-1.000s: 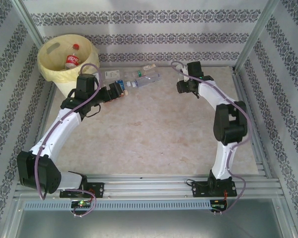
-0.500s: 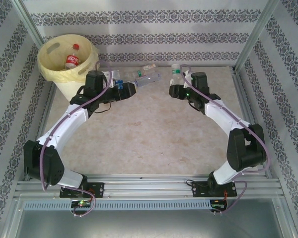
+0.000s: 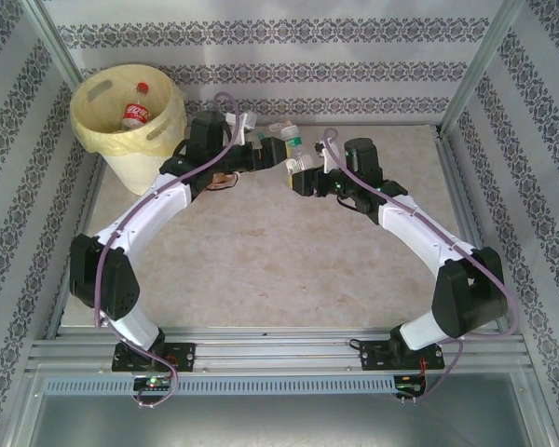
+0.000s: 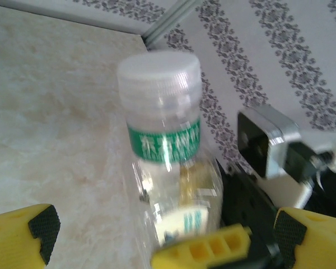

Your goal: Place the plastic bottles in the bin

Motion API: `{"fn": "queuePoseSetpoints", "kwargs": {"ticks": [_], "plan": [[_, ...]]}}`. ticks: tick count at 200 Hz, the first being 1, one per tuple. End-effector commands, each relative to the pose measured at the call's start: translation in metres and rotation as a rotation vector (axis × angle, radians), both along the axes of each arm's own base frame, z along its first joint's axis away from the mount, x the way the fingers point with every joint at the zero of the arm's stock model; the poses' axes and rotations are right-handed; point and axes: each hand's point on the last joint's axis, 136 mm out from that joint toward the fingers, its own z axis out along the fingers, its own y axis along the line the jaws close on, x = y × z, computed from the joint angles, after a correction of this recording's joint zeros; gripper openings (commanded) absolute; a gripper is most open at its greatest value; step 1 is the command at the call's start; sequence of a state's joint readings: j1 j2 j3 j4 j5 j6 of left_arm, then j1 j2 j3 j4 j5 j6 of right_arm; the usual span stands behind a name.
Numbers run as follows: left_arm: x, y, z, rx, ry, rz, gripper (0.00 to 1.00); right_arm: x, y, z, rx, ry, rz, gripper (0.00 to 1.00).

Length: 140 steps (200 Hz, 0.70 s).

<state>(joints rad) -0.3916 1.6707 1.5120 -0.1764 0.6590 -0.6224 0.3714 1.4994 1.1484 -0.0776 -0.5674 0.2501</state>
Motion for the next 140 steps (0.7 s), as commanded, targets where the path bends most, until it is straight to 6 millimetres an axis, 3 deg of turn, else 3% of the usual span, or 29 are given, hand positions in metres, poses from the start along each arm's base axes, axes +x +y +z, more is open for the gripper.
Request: {"fn": "queuePoseSetpoints", "kwargs": {"ticks": [1, 46, 95, 118, 140], "plan": [[0.019, 0.008, 0.002, 0.074, 0.000, 0.090, 0.97, -0.011, 0.016, 0.023, 0.019, -0.056, 0.109, 0.47], [0.036, -0.002, 0.000, 0.097, -0.013, 0.070, 0.85, -0.018, 0.032, 0.024, 0.017, -0.041, 0.186, 0.47], [0.042, -0.014, 0.005, 0.040, -0.016, 0.040, 0.50, -0.012, 0.046, 0.022, 0.010, -0.025, 0.203, 0.48], [0.041, -0.010, 0.002, 0.056, -0.011, 0.057, 0.38, -0.006, 0.045, 0.021, 0.003, -0.020, 0.175, 0.52], [0.043, -0.006, 0.001, 0.076, -0.007, 0.080, 0.34, -0.005, 0.045, 0.023, 0.005, -0.019, 0.169, 0.60]]}}
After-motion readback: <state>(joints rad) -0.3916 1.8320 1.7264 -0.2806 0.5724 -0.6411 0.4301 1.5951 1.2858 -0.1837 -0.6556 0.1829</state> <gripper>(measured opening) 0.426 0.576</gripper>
